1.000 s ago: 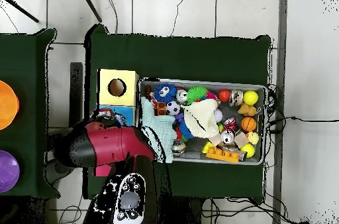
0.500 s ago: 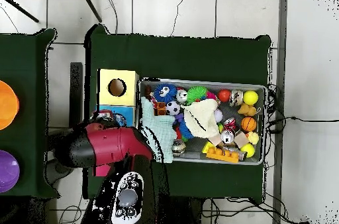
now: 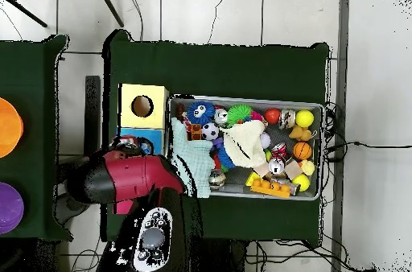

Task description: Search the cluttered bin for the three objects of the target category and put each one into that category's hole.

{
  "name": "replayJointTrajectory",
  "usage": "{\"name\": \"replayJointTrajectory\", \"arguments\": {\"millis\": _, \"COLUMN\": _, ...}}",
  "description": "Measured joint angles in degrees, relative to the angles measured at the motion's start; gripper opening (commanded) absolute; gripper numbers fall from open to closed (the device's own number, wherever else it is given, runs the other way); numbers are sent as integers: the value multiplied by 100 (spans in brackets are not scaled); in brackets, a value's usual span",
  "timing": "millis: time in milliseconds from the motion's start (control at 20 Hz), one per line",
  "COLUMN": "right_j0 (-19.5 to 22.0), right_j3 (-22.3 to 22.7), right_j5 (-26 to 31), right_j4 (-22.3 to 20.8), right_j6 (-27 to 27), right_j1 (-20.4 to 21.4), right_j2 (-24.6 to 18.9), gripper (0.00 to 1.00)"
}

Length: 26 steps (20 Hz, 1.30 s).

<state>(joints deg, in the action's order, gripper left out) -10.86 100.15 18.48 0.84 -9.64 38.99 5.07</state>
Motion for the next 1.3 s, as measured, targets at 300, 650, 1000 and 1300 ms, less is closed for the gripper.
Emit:
{"name": "replayJointTrajectory", "arguments": {"millis": 300, "right_j0": -2, "right_j3": -1, "right_j5": -1, "right_j4": 74, "right_j6": 0, "right_j1": -19, "right_j2": 2, "gripper": 0}}
{"name": "replayJointTrajectory", "arguments": {"millis": 650, "right_j0": -15, "right_j3": 0, "right_j5": -98, "right_j4": 160, "right_j6": 0, "right_j1": -75, "right_j2": 3, "gripper": 0}}
{"name": "replayJointTrajectory", "arguments": {"millis": 1000, "right_j0": -24, "right_j3": -1, "right_j5": -146, "right_j4": 210, "right_j6": 0, "right_j1": -118, "right_j2": 9, "gripper": 0}}
{"name": "replayJointTrajectory", "arguments": {"millis": 1300, "right_j0": -24, "right_j3": -24, "right_j5": -205, "right_j4": 268, "right_j6": 0, "right_j1": -264, "right_j2": 50, "gripper": 0}}
